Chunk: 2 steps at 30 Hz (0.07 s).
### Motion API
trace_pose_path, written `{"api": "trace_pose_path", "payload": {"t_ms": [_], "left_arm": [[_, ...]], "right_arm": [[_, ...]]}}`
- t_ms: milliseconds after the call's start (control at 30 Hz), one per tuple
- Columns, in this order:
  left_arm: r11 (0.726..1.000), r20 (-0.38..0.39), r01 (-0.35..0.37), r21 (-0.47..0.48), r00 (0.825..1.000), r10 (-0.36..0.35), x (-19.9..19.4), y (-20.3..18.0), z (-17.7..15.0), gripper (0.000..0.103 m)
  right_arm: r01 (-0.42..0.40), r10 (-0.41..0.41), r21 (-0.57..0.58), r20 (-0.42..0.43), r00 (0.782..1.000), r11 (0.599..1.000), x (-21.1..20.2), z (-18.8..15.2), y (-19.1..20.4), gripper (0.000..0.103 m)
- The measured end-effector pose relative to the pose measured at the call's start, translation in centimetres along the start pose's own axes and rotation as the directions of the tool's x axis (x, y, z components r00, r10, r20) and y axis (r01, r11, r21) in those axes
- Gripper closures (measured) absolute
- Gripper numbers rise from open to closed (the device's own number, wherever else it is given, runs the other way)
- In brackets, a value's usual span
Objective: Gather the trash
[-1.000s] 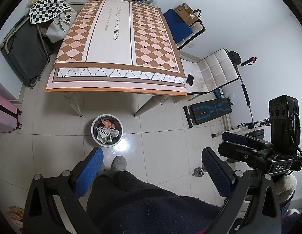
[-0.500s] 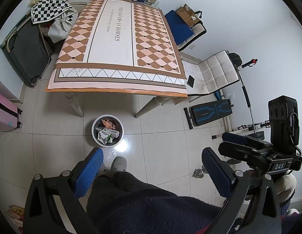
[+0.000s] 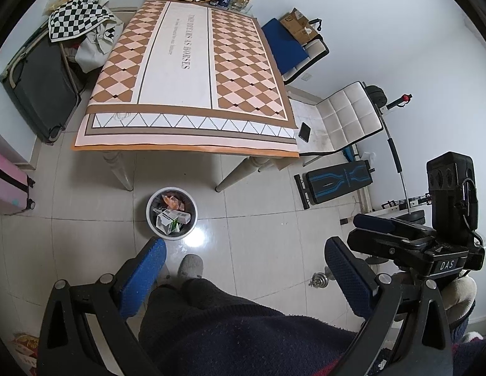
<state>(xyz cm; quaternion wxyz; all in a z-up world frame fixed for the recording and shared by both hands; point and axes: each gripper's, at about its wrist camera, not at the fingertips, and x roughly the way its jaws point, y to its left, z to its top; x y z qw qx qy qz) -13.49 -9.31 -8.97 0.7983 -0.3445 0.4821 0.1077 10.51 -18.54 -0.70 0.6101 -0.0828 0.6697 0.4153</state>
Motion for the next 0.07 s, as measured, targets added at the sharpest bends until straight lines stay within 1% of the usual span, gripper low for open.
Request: {"api": "trace_pose_path", "payload": {"t_ms": [67], "left_arm": [[1.000,0.000,0.000,-0.007,1.000,0.000,-0.06,-0.05,-0.02,0.000]], "right_arm": [[-0.002,0.002,-0.002,-0.002,1.000,1.000,0.03,-0.18,-0.08,0.000]]}}
